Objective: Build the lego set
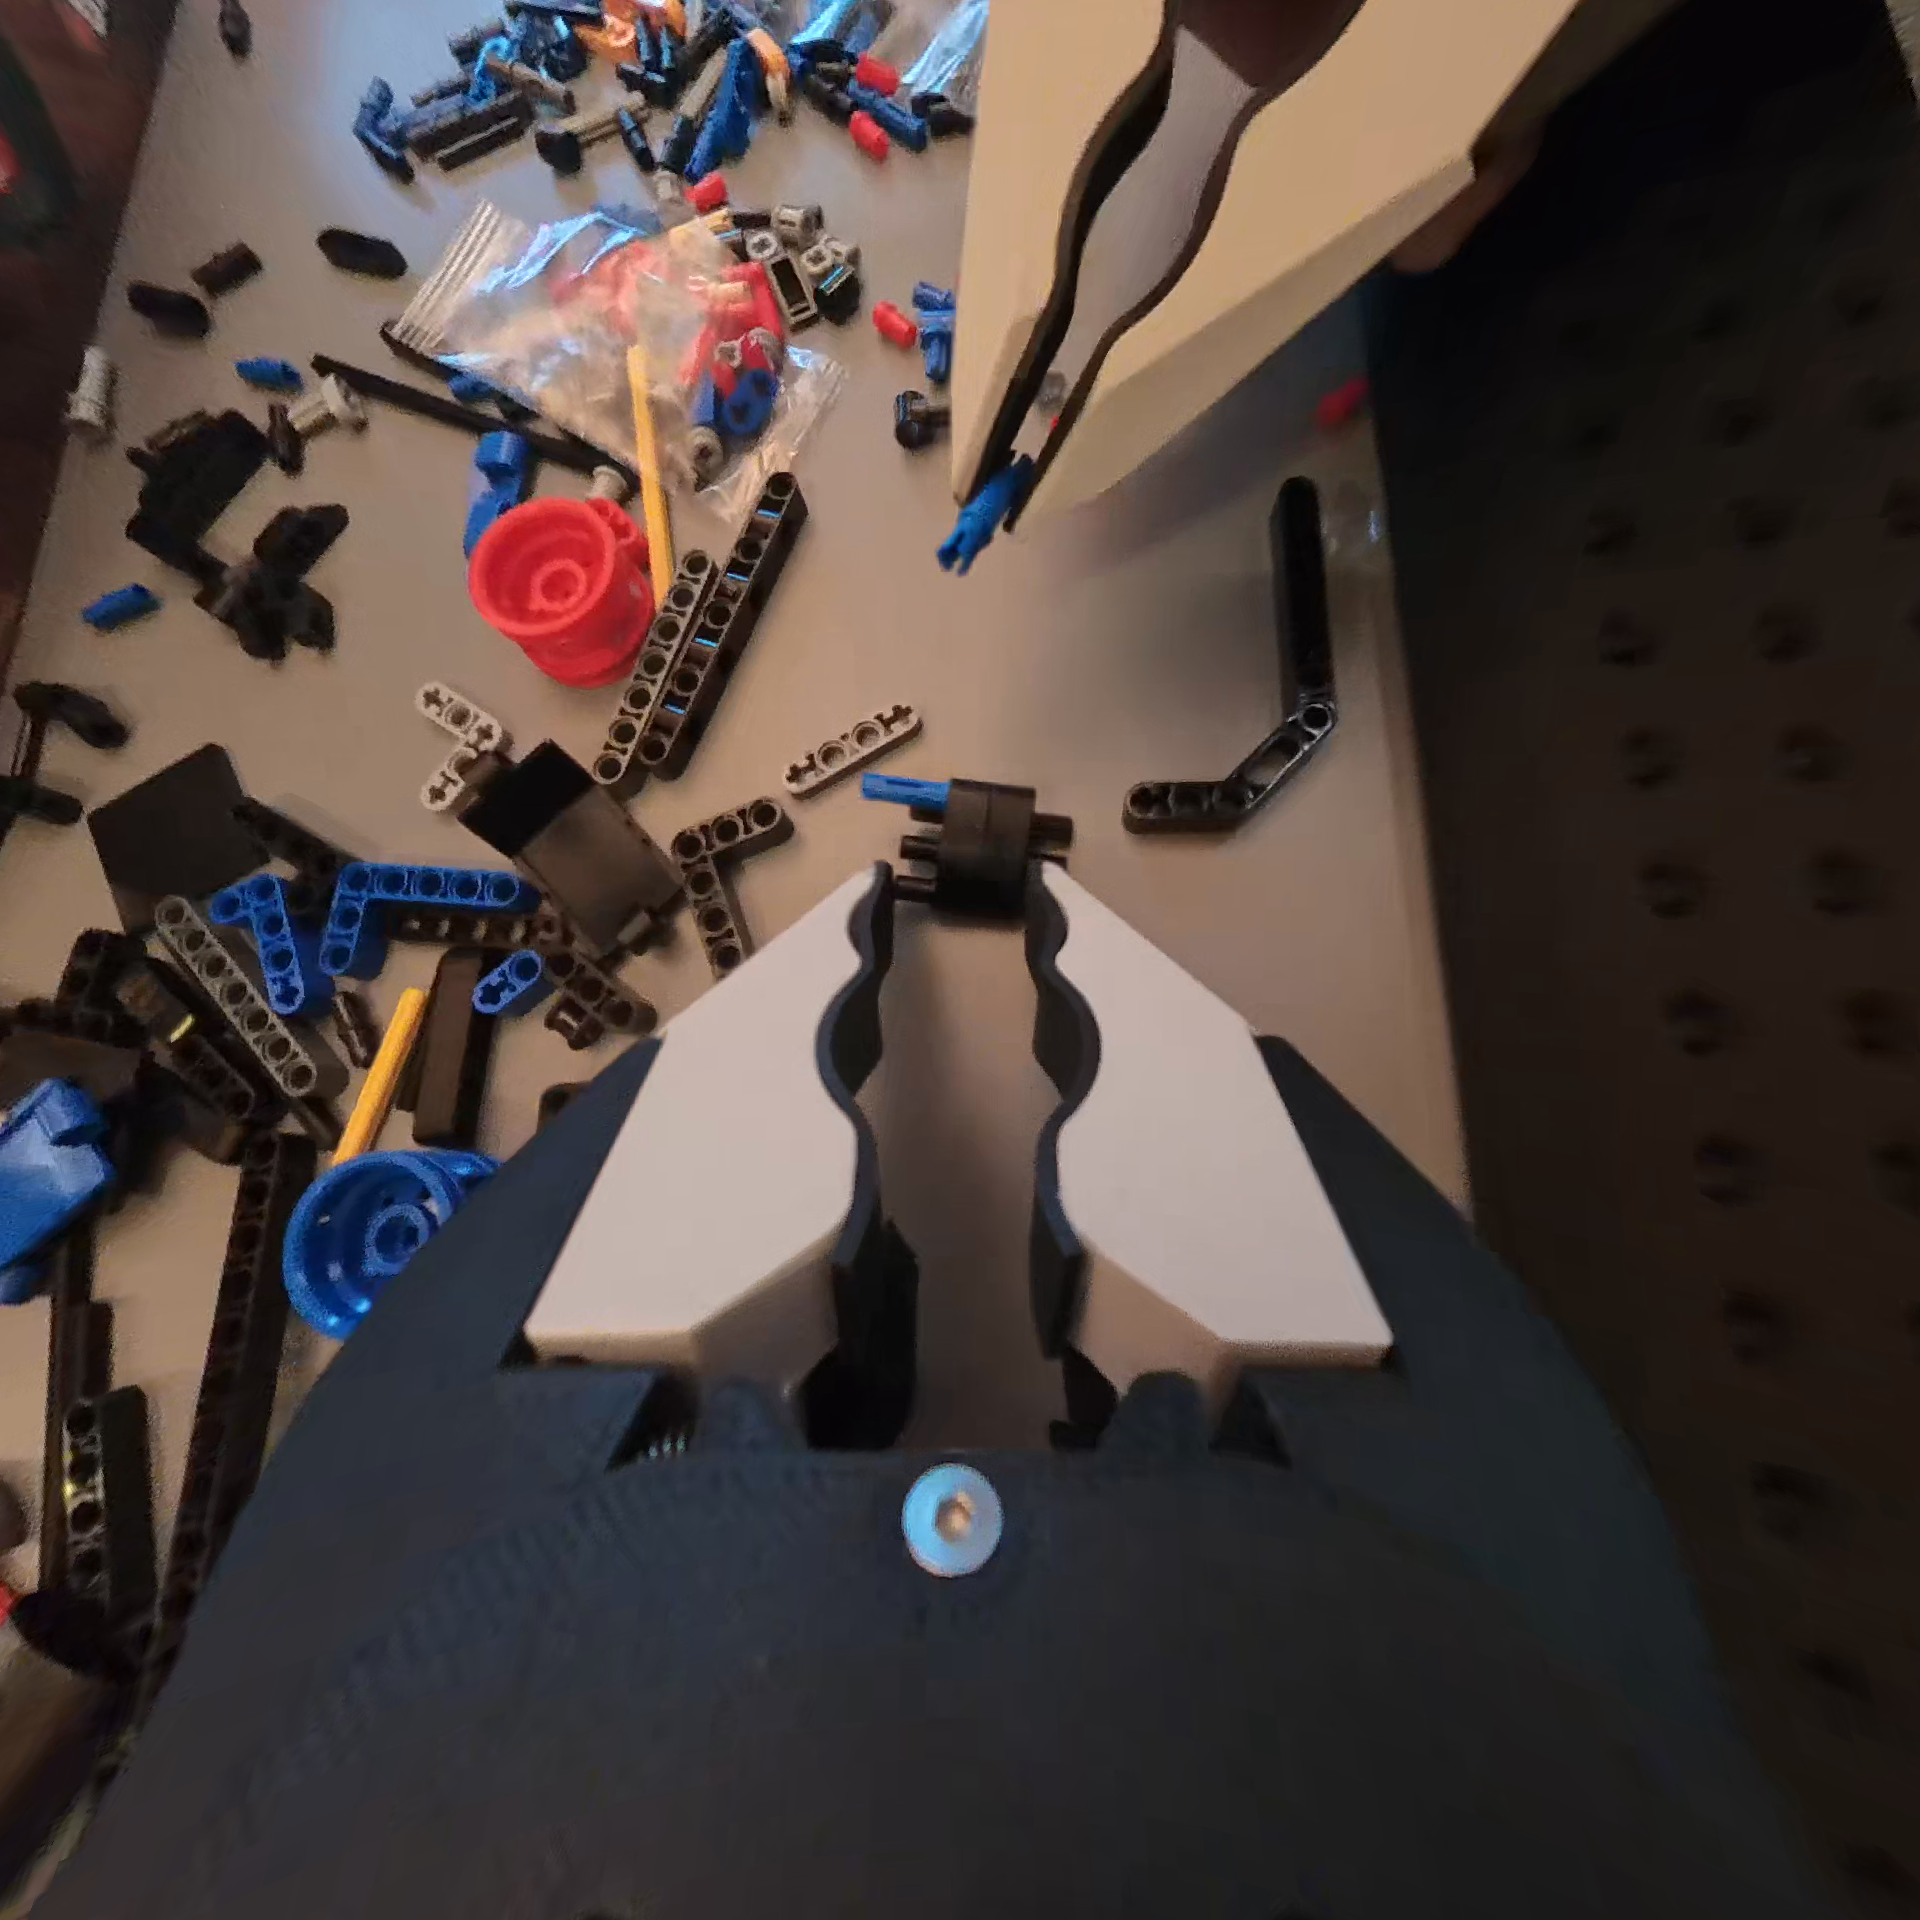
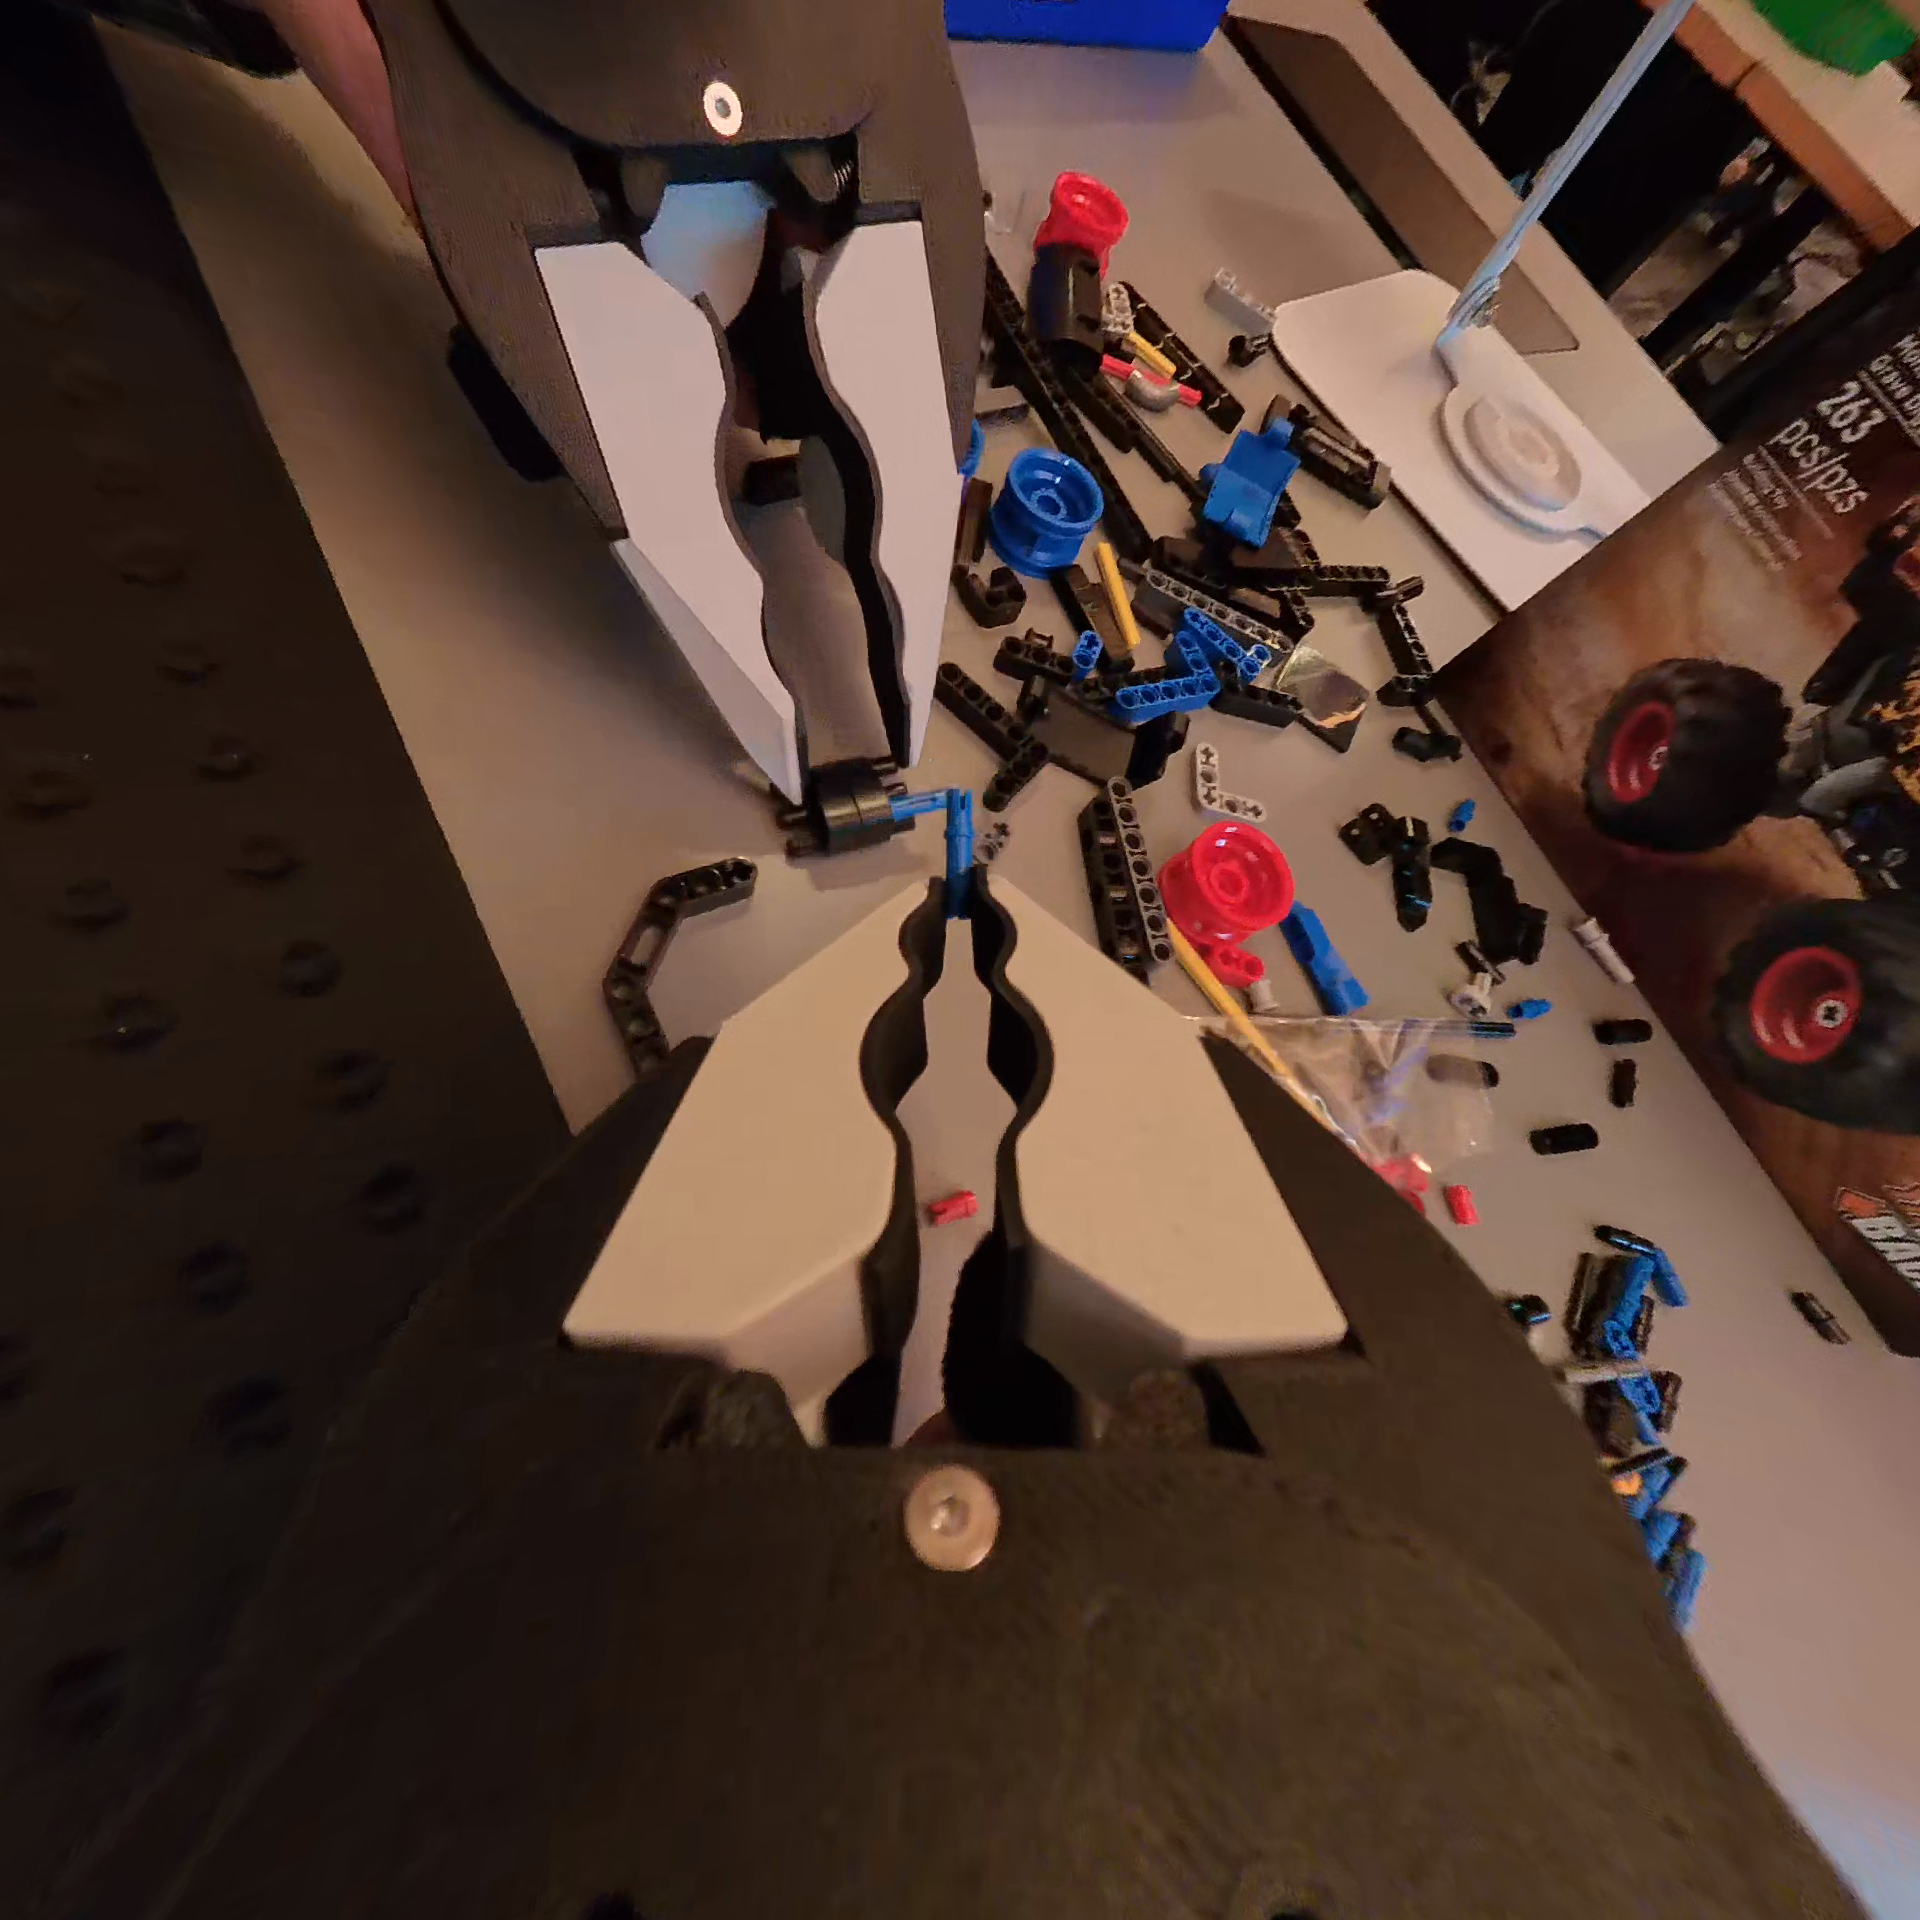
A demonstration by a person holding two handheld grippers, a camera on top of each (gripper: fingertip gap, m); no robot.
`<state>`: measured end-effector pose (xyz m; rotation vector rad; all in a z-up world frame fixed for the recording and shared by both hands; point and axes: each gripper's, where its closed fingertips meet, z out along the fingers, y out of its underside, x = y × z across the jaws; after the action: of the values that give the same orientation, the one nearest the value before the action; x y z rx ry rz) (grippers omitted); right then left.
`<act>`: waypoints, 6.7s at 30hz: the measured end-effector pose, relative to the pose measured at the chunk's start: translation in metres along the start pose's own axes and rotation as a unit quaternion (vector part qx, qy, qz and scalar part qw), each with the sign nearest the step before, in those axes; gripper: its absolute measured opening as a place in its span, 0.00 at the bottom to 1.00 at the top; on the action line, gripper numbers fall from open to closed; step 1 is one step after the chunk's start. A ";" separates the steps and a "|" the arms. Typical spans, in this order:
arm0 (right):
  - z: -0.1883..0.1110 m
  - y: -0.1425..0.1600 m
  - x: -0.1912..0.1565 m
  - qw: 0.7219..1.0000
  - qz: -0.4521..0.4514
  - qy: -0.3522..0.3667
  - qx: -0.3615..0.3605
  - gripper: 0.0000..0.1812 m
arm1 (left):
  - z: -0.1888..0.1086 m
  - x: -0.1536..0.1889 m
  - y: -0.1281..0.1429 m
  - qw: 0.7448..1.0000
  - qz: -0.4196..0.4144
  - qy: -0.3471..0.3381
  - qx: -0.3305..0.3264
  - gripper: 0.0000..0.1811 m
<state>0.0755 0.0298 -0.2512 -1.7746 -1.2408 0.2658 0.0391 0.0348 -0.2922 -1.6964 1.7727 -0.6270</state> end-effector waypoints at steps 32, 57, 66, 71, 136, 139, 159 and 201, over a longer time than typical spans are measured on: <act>0.018 0.007 -0.012 0.998 0.048 -0.032 -0.036 0.01 | -0.015 -0.003 0.013 0.994 0.072 -0.015 -0.084 0.25; 0.035 0.024 -0.014 0.989 -0.021 -0.063 -0.133 0.01 | 0.001 0.001 -0.004 0.995 0.070 -0.064 -0.020 0.14; 0.034 0.022 -0.014 0.987 -0.064 -0.024 -0.145 0.01 | 0.002 0.000 -0.004 0.994 0.075 -0.075 -0.019 0.13; 0.034 0.020 -0.012 0.983 -0.097 0.000 -0.157 0.01 | 0.002 -0.001 -0.004 0.994 0.079 -0.079 -0.020 0.13; 0.027 0.006 0.003 0.993 -0.100 -0.066 0.022 0.07 | -0.027 0.007 0.025 0.994 0.062 0.042 -0.077 0.13; 0.027 0.008 0.005 0.993 -0.102 -0.061 0.022 0.06 | -0.038 0.017 0.033 0.987 0.054 0.101 -0.115 0.13; 0.019 -0.004 0.013 0.993 -0.084 -0.056 0.058 0.08 | -0.070 -0.006 0.033 0.994 0.064 -0.037 -0.079 0.25; 0.065 -0.082 -0.037 0.964 -0.082 -0.247 0.047 0.01 | -0.099 -0.010 0.013 0.973 -0.112 -0.158 0.129 0.20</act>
<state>-0.0338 0.0406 -0.2346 -1.5592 -1.6839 0.6903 -0.0398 0.0387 -0.2307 -1.7149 1.2356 -0.6140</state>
